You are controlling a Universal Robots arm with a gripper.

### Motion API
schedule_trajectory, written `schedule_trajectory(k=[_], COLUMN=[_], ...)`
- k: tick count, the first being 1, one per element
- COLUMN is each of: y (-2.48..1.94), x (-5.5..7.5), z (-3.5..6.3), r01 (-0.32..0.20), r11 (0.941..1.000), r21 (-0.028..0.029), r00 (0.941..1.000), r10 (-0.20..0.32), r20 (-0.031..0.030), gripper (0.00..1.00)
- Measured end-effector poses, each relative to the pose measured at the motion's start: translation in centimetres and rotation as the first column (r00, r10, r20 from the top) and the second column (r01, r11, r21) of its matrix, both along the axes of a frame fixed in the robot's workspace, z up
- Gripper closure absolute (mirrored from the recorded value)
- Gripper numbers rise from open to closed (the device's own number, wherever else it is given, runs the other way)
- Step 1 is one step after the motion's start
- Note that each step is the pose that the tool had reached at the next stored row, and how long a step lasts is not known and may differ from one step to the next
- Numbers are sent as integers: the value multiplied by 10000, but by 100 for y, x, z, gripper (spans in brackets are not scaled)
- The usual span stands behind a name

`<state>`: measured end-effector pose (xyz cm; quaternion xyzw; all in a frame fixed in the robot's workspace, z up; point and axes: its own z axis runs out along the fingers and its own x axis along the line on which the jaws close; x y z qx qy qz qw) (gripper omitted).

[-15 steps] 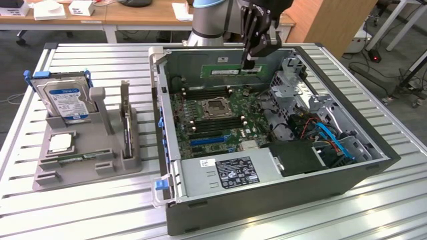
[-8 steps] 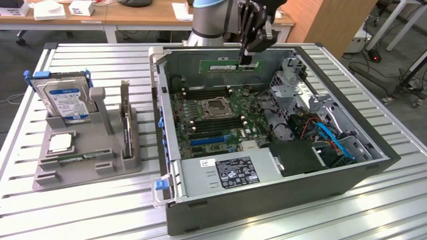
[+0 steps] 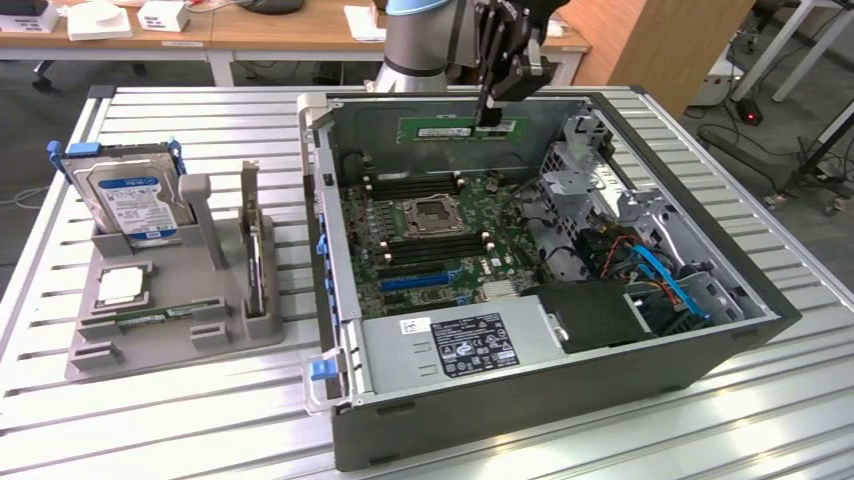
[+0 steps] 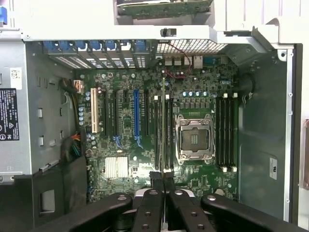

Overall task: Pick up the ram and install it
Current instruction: 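Pick up the ram and move it above insertion slot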

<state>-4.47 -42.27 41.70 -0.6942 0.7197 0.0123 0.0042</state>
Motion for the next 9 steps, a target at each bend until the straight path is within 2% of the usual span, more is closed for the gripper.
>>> schedule_trajectory(k=[9], y=[0], x=[0], z=[-64], r01=[-107], r11=[9999], r21=[-2], r00=[9999], r10=[107], r20=[-1], gripper=[89])
